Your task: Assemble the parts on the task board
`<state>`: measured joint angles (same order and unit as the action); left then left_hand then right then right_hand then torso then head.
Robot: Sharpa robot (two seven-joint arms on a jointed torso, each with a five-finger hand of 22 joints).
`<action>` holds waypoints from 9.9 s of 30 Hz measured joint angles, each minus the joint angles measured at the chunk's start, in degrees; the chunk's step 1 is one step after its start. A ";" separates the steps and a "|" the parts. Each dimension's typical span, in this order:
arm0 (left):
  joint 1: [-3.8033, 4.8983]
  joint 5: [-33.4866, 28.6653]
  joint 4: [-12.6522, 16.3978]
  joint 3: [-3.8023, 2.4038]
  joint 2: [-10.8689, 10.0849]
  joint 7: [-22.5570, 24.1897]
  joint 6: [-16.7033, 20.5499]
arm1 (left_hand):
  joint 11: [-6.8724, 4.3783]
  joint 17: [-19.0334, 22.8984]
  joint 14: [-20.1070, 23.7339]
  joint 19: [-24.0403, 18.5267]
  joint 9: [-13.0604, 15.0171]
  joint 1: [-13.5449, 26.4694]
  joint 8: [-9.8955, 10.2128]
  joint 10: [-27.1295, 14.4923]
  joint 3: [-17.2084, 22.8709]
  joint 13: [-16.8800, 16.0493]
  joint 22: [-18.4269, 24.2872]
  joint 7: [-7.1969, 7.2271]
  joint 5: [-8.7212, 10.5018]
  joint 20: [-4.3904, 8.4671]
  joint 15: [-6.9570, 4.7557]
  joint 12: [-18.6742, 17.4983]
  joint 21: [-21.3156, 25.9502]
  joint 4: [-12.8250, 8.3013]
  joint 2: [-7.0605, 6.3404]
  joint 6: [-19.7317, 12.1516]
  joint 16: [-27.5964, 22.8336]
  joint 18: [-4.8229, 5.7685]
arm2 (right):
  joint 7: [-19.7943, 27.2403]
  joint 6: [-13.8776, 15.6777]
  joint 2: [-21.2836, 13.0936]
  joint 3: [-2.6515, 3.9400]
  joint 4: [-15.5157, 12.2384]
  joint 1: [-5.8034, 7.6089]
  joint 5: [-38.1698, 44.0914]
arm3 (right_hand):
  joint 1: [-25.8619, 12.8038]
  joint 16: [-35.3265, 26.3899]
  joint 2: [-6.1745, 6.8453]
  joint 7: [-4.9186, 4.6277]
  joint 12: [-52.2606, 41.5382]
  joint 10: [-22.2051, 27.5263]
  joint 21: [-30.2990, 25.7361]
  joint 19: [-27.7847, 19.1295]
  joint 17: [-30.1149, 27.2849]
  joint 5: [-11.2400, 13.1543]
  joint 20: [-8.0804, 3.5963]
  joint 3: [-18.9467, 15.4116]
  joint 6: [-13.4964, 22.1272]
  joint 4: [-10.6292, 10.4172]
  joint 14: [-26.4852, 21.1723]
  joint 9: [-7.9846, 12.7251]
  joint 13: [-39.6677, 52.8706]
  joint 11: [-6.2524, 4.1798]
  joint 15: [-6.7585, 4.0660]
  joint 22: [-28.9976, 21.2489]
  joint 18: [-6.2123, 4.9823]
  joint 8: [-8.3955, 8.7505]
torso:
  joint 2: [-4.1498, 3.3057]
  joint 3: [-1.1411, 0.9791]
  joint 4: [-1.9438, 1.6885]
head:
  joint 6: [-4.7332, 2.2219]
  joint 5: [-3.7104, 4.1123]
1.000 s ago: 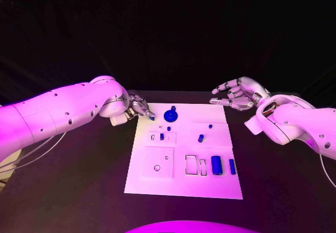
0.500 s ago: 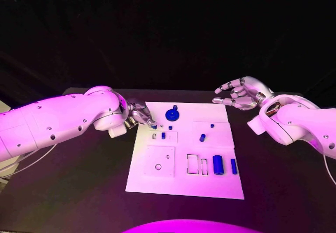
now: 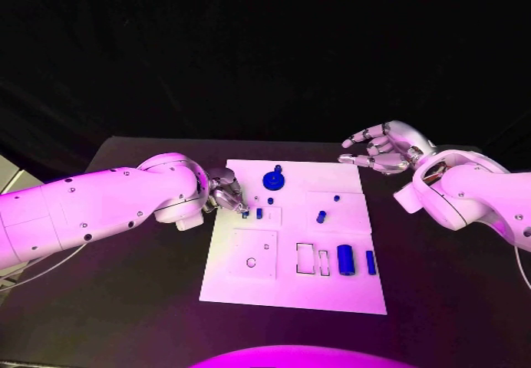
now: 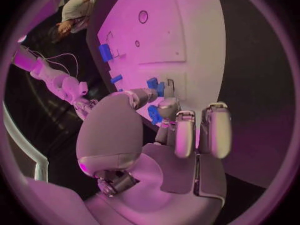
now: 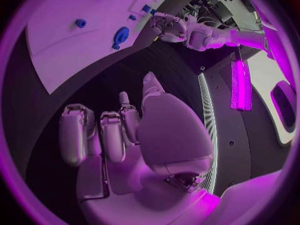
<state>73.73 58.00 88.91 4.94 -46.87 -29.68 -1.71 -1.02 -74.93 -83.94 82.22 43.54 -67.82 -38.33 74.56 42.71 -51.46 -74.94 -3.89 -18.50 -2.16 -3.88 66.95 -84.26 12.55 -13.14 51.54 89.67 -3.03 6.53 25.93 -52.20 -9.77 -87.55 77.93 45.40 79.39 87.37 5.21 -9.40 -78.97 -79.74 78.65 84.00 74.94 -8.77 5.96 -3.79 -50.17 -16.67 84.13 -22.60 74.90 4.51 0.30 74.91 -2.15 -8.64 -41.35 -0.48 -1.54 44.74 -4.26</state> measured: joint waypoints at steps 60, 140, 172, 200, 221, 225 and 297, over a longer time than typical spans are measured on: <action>-0.70 7.28 -1.17 0.40 1.98 -1.65 -1.26 | -0.18 0.02 0.01 0.41 2.27 1.25 -0.14 0.62 0.07 -0.82 0.02 0.67 -1.44 0.00 0.00 0.45 -0.21 -0.08 -0.80 1.07 -0.04 0.00 | -0.51 -0.85 -0.08 0.00 -0.03 -0.25 0.12 | -0.25 0.00 -0.25 0.00 0.22 0.00 0.00 0.00 -0.03 0.00 0.00 0.00 0.00 0.00 0.00 0.04 0.01 0.00 0.00 0.02 0.00 0.00 | -0.08 -0.04 0.06 | 0.49 0.12; -2.81 18.84 -4.72 1.01 6.22 23.74 20.14 | 8.29 30.17 21.18 -28.91 -20.23 -17.57 7.82 -29.99 -19.41 37.95 32.19 -4.80 0.68 -6.81 7.24 -29.91 31.59 3.73 -2.26 -10.47 -19.10 -6.87 | -0.45 -0.81 -0.20 0.00 0.01 -0.44 0.21 | -0.99 -0.22 -0.99 0.00 0.22 0.20 -0.46 0.00 -0.01 0.00 0.00 -0.63 0.00 -0.01 0.00 0.14 0.01 0.21 0.00 0.03 0.00 -0.22 | -0.08 0.00 0.07 | -1.08 1.46; -2.93 26.18 -8.67 1.00 10.53 17.65 9.85 | 7.78 25.79 15.45 -23.23 -23.58 -18.95 11.18 -27.63 -19.22 40.77 24.07 -4.30 0.68 -6.45 6.86 -32.16 24.21 3.09 -1.72 -6.56 -13.78 -6.85 | -0.45 -0.84 -0.05 0.00 0.03 -0.49 0.22 | -0.99 -0.22 -0.99 0.00 0.22 0.20 -0.46 0.00 -0.03 0.00 0.00 -0.62 0.00 -0.01 0.00 0.14 0.01 0.21 0.00 0.01 0.00 -0.22 | -0.08 -0.04 0.06 | -0.71 1.75; -2.82 25.82 -9.89 0.86 11.35 17.51 8.91 | 5.62 19.63 10.12 -18.82 -24.13 -22.28 13.61 -20.57 -12.83 41.49 15.39 -4.30 1.31 -4.50 5.01 -32.55 16.24 -2.23 0.25 -1.03 -9.32 -5.76 | -0.45 -0.91 0.10 0.00 0.07 -0.50 0.23 | -0.98 -0.22 -0.98 0.00 0.22 0.20 -0.46 0.00 -0.03 0.00 0.00 -0.62 0.00 0.00 0.00 0.20 0.01 0.21 0.00 -0.01 0.00 -0.22 | -0.07 -0.07 0.06 | -0.46 1.94; -2.93 22.50 -6.90 -0.84 8.61 19.65 12.55 | 5.70 16.66 7.46 -16.47 -23.94 -20.66 15.51 -17.17 -9.98 41.47 11.19 -4.34 1.57 -4.20 4.39 -34.35 12.82 -5.85 0.16 1.57 -8.09 -4.88 | -0.45 -0.91 0.06 0.01 0.02 -0.50 0.23 | -0.98 -0.22 -0.98 0.00 0.22 0.20 -0.46 0.00 0.01 0.00 0.00 -0.62 0.00 0.00 0.00 0.19 0.01 0.21 0.00 -0.01 0.00 -0.22 | 0.00 -0.02 0.01 | -0.71 1.97; -2.78 20.87 -5.24 -1.58 6.76 20.05 12.90 | 5.61 16.55 7.46 -16.27 -23.86 -20.66 15.51 -17.07 -9.98 41.47 10.96 -4.29 1.57 -4.40 4.39 -34.35 12.59 -5.85 0.16 1.62 -8.09 -4.87 | -0.45 -0.92 -0.03 0.01 0.00 -0.51 0.23 | -0.98 -0.22 -0.98 0.00 0.22 0.20 -0.46 0.00 0.01 0.00 0.00 -0.62 0.00 -0.01 0.00 0.19 0.01 0.21 0.00 -0.01 0.00 -0.22 | 0.03 -0.03 -0.04 | -0.71 2.04; -2.66 17.65 -9.05 -0.42 6.30 18.67 7.51 | 4.92 16.54 6.86 -15.66 -23.51 -17.57 17.38 -15.53 -9.34 41.53 11.08 -4.09 1.66 -4.19 4.20 -37.39 12.49 -6.48 -0.36 2.64 -7.87 -4.89 | -0.39 -0.89 -0.20 0.00 -0.11 -0.51 0.25 | -1.21 -0.22 -1.21 0.00 0.22 0.20 -0.46 0.00 -0.03 0.00 0.00 -0.94 0.00 0.00 0.00 0.23 0.01 0.21 0.00 0.00 0.00 -0.22 | -0.05 -0.08 0.06 | -0.03 1.84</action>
<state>71.08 75.65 79.86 4.53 -40.57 -11.00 5.81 3.91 -58.40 -77.08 66.55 20.03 -85.39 -20.95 59.03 33.37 -9.93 -63.86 -7.98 -16.84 -6.35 0.32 29.57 -71.77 6.08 -13.50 54.18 81.81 -7.91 6.13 25.04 -52.41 -9.77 -87.67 77.42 45.65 78.18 87.15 4.00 -9.40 -78.75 -79.53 78.19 84.00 74.91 -8.77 5.96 -4.74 -50.17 -16.67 84.13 -22.37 74.92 4.72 0.30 74.91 -2.15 -8.86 -41.40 -0.56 -1.48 44.71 -2.42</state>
